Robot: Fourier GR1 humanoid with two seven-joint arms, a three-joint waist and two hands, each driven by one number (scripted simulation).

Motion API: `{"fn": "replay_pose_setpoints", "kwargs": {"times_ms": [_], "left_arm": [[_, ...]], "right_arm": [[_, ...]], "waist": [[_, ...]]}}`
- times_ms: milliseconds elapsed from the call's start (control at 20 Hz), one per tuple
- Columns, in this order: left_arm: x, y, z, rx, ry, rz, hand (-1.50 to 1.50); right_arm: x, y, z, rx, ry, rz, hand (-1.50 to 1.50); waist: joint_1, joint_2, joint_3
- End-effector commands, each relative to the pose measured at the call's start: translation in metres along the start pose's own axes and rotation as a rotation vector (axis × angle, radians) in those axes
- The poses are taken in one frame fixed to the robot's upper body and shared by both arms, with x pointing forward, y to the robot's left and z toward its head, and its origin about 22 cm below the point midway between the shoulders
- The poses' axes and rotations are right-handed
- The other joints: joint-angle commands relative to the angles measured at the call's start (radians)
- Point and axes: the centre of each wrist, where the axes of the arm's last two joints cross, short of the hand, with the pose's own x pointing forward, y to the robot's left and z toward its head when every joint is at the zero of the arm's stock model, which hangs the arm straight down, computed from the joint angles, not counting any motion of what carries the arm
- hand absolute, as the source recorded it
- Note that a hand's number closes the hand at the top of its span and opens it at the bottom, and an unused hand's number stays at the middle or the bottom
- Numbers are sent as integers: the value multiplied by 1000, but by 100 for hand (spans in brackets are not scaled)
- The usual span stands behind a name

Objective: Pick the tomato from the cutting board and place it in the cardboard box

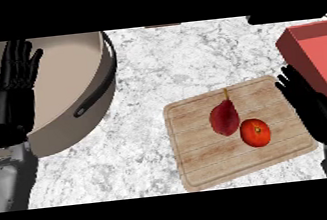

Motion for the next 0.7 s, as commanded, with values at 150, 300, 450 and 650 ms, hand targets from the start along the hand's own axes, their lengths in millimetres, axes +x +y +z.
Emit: {"fn": "replay_pose_setpoints", "kwargs": {"times_ms": [150, 300, 450, 650], "left_arm": [[-28, 21, 32, 122, 261, 59, 0], [-38, 20, 42, 122, 353, 87, 0], [-39, 18, 63, 117, 460, 159, 0], [-43, -8, 67, 113, 464, 163, 0]], "right_arm": [[11, -68, 43, -511, -139, 49, 150], [30, -123, 80, -510, 77, 613, 150], [-12, -99, 104, -845, 7, 358, -150], [-1, -69, 122, -746, -175, 534, -150]], "waist": [[-45, -25, 3], [-63, 20, -26], [-46, -22, 1], [-39, -18, 1]]}}
